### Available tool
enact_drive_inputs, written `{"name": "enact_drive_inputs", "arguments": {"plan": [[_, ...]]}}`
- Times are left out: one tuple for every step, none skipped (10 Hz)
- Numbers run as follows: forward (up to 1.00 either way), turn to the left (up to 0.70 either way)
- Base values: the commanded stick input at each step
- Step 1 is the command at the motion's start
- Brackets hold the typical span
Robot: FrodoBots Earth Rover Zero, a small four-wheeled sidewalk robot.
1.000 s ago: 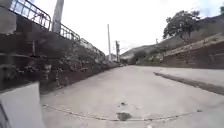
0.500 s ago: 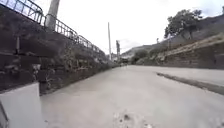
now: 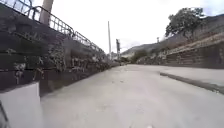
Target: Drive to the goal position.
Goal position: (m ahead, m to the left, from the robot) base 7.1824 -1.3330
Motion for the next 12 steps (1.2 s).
{"name": "enact_drive_inputs", "arguments": {"plan": [[0.7,-0.27],[0.7,-0.27],[0.7,0.0],[0.7,0.0],[0.7,0.0],[0.7,0.0],[0.7,0.0],[0.7,0.0],[0.7,0.0],[0.7,0.0],[0.7,0.0],[0.7,0.0]]}}
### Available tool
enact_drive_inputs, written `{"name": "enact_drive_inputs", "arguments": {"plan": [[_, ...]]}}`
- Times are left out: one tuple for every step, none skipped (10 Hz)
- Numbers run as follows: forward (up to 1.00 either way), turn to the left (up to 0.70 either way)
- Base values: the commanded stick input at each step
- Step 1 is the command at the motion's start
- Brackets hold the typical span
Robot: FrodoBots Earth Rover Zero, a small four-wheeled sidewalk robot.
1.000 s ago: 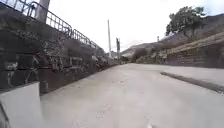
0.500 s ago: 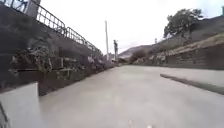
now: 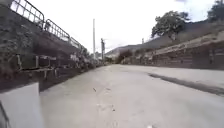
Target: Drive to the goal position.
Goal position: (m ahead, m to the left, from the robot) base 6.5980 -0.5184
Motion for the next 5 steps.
{"name": "enact_drive_inputs", "arguments": {"plan": [[0.7,0.0],[0.7,0.0],[0.7,0.0],[0.7,0.0],[0.7,0.0]]}}
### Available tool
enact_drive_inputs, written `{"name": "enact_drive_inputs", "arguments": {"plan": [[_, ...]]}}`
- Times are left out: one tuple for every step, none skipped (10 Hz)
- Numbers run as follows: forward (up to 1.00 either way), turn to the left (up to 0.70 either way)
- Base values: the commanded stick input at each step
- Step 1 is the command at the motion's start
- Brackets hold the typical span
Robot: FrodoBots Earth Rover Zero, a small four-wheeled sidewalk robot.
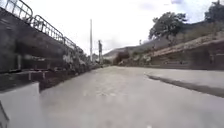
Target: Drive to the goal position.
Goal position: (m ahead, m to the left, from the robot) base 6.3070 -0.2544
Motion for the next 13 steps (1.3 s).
{"name": "enact_drive_inputs", "arguments": {"plan": [[0.7,0.0],[0.7,0.0],[0.7,0.0],[0.7,0.0],[0.7,0.0],[0.7,0.0],[0.7,0.0],[0.7,0.0],[0.7,0.0],[0.7,0.0],[0.7,0.0],[0.7,0.0],[0.7,0.0]]}}
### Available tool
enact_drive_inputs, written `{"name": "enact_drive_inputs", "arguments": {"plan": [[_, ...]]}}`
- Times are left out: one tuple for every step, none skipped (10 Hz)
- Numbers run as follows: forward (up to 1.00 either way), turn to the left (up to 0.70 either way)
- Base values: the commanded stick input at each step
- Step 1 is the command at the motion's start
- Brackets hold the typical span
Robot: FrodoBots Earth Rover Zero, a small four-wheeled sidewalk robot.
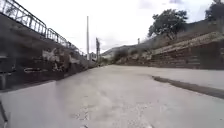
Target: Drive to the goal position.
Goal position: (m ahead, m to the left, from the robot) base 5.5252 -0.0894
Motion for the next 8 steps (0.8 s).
{"name": "enact_drive_inputs", "arguments": {"plan": [[0.7,0.0],[0.7,0.0],[0.7,0.0],[0.7,0.0],[0.7,0.0],[0.7,0.0],[0.7,0.0],[0.7,0.0]]}}
